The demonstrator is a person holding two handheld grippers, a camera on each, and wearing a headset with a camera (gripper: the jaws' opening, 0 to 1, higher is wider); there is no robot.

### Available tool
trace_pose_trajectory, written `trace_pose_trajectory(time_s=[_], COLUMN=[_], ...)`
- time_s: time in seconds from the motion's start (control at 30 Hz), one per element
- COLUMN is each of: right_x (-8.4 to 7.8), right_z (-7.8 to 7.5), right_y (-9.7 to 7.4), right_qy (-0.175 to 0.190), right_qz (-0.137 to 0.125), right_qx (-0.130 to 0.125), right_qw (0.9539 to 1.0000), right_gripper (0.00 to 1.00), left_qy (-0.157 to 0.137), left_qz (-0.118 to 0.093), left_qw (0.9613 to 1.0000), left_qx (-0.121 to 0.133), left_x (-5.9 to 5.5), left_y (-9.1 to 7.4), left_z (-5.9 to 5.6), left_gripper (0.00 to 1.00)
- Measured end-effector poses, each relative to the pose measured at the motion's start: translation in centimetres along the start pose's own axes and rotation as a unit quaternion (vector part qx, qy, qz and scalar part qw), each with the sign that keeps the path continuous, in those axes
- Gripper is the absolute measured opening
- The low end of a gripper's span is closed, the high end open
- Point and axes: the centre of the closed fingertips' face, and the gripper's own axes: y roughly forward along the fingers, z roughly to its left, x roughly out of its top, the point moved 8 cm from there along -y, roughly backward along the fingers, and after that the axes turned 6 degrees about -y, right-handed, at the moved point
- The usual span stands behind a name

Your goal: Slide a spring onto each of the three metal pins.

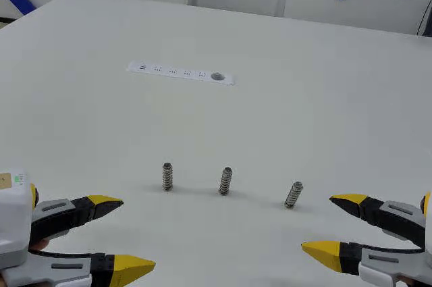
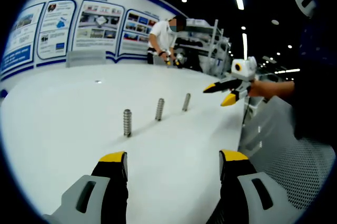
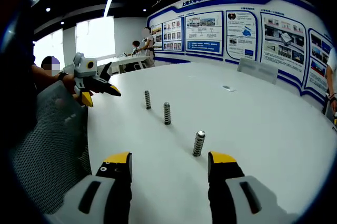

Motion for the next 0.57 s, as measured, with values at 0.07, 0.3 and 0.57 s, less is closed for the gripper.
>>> trace_pose_trajectory(time_s=[0.07,0.3,0.57], right_x=[-0.08,-0.25,-0.12], right_z=[-0.03,-0.03,-0.12], right_y=[-0.01,0.01,0.09], right_qy=[0.002,0.011,0.011], right_qz=[0.0,0.002,0.004], right_qx=[0.0,-0.003,-0.006], right_qw=[1.0,0.9999,0.9999], right_gripper=[0.6,0.6,0.6], left_qy=[0.0,-0.002,0.0], left_qz=[0.001,0.003,0.005], left_qw=[1.0,1.0,1.0], left_qx=[-0.001,-0.002,-0.005], left_x=[-0.02,-0.09,-0.08], left_y=[0.02,0.08,0.13], left_z=[0.01,0.07,0.0], left_gripper=[0.72,0.72,0.72])
